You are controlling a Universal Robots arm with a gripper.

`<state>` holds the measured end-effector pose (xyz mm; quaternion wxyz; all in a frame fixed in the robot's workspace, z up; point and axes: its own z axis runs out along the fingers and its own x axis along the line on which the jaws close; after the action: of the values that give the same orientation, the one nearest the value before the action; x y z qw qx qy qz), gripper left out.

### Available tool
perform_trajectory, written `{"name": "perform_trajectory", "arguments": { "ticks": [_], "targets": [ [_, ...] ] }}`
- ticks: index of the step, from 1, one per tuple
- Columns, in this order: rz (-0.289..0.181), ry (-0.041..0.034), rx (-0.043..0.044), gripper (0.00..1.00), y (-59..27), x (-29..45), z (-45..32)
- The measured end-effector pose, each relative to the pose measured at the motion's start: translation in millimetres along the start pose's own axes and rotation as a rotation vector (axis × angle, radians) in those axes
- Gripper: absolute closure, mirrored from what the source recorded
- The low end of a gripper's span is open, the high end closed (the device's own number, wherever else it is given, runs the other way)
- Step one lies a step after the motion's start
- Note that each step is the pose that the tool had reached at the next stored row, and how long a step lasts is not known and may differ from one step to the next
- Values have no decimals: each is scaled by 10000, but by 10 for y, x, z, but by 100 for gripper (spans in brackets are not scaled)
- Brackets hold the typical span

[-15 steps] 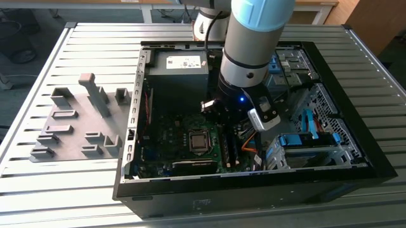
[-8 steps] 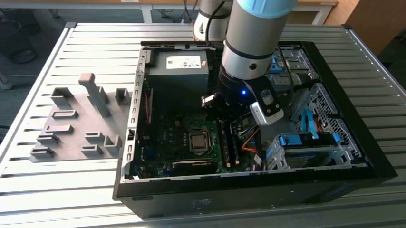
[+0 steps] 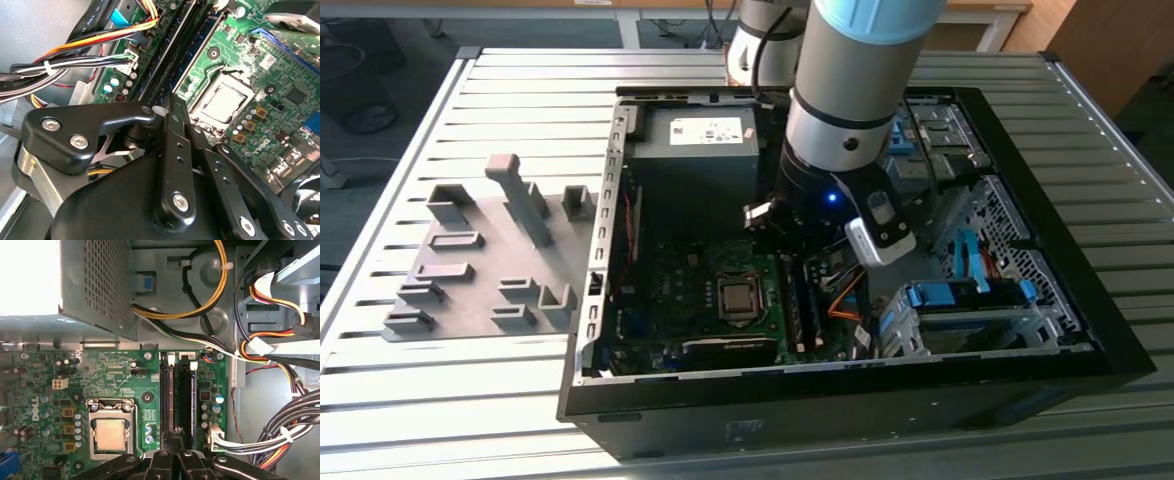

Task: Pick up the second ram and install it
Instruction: 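Press down the second ram until it locks into place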

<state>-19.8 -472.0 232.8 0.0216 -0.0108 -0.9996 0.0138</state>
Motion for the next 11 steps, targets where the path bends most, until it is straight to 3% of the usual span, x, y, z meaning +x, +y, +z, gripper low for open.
{"name": "perform_trajectory", "arguments": {
  "ticks": [11],
  "targets": [
    [0, 3, 16, 89, 2, -5, 145]
  ]
}}
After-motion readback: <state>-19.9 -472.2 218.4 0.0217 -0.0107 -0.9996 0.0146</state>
